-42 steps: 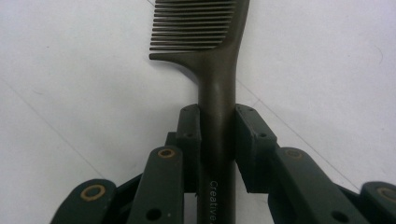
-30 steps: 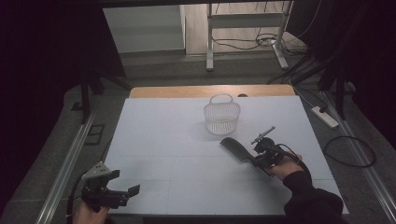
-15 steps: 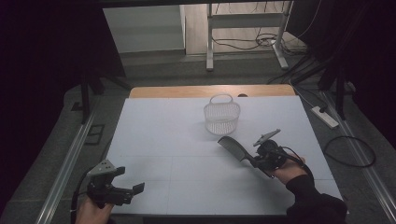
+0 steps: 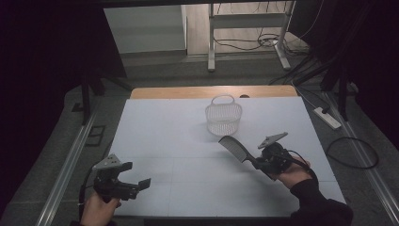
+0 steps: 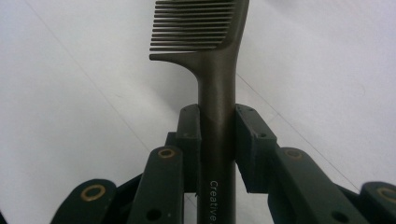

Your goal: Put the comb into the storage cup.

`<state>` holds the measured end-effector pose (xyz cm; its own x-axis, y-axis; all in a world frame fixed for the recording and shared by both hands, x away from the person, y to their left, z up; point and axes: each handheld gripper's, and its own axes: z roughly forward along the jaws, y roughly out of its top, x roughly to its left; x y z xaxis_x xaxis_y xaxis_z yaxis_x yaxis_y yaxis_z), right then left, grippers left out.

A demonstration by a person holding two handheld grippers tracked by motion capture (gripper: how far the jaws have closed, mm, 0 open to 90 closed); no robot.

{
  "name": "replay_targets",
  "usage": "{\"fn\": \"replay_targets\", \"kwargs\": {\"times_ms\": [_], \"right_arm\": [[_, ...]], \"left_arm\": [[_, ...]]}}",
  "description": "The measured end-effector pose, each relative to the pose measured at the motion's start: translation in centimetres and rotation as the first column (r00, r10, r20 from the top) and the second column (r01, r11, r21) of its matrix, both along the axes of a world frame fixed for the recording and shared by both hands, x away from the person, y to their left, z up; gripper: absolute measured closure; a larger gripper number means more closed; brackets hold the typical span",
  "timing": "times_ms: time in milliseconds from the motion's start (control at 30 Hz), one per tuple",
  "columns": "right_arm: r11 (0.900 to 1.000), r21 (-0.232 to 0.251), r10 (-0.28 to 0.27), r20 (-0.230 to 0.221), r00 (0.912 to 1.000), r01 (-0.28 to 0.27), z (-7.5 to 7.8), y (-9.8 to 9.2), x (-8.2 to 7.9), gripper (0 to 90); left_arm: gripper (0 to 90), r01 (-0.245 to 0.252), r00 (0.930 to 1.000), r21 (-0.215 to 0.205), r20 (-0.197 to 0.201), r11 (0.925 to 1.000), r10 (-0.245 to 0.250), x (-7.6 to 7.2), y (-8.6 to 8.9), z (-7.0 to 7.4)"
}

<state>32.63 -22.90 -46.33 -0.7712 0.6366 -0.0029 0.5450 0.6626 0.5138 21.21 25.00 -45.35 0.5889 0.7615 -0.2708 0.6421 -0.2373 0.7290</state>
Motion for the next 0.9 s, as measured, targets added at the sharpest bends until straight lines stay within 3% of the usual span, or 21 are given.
{"fn": "replay_targets", "kwargs": {"times_ms": [300, 633, 900], "right_arm": [[0.999, 0.044, 0.023, 0.039, 0.9990, -0.025, 0.7, -0.1, -1.0, 71.9], [0.997, 0.066, 0.035, 0.085, 0.9957, -0.041, 1.3, -0.1, -2.1, 71.9], [0.995, 0.079, 0.042, 0.122, 0.9916, -0.052, 1.8, -0.2, -2.8, 71.9]], "left_arm": [[0.0, 0.018, 0.9998, -0.028, -0.005, 0.9994, -0.019, 1.5, -0.7, 0.4], [0.0, 0.046, 0.9987, -0.052, 0.025, 0.9976, -0.044, 3.1, -1.8, 1.6], [0.0, 0.068, 0.9975, -0.064, 0.022, 0.9957, -0.067, 4.7, -2.8, 2.1]]}}
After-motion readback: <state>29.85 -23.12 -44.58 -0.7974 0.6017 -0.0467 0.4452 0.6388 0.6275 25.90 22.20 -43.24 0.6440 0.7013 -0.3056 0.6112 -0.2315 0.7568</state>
